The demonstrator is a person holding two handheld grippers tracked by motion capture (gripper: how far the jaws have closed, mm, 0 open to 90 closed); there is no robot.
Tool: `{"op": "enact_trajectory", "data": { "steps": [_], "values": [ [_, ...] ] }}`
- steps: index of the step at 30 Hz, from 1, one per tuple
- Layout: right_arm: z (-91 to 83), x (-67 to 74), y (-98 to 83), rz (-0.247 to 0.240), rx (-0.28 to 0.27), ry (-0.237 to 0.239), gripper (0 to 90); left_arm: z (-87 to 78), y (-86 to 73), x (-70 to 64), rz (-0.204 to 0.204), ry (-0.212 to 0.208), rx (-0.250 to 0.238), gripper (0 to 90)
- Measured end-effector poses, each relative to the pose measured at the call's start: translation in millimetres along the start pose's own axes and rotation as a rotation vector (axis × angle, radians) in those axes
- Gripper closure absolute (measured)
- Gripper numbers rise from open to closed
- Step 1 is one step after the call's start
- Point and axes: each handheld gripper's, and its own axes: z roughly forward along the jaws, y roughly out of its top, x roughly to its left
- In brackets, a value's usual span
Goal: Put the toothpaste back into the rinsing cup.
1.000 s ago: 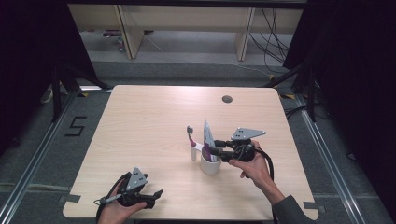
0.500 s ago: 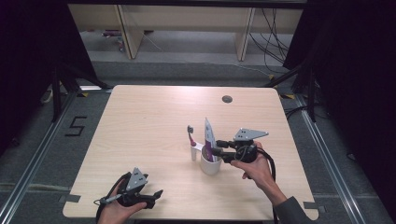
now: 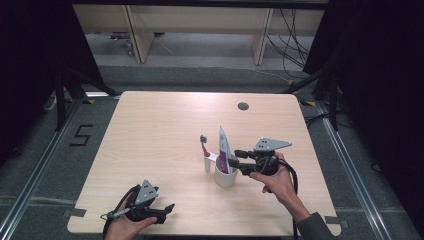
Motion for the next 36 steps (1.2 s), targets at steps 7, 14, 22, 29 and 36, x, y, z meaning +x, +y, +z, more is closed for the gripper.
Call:
{"op": "enact_trajectory", "data": {
  "steps": [7,14,22,29,36],
  "values": [
    [-10.8,-2.6,-2.7,0.014,0.001,-0.007,51.2,-0.3,0.1,0.0,0.001,0.001,-0.001,20.6],
    [-20.7,-7.4,-7.9,0.026,-0.014,-0.032,47.3,-0.4,0.1,0.1,0.003,0.002,-0.001,20.6],
    [-33.6,-12.9,-14.8,0.046,-0.016,-0.06,42.9,-0.5,0.2,0.3,0.003,0.003,-0.001,20.6],
    [-44.3,-14.5,-22.7,0.097,-0.015,-0.077,38.7,-0.7,0.4,0.1,0.004,0.006,-0.001,20.6],
    [-54.8,-17.5,-32.2,0.107,-0.021,-0.097,36.1,-0.6,0.6,0.6,-0.001,0.012,-0.006,20.6]
  ]
}}
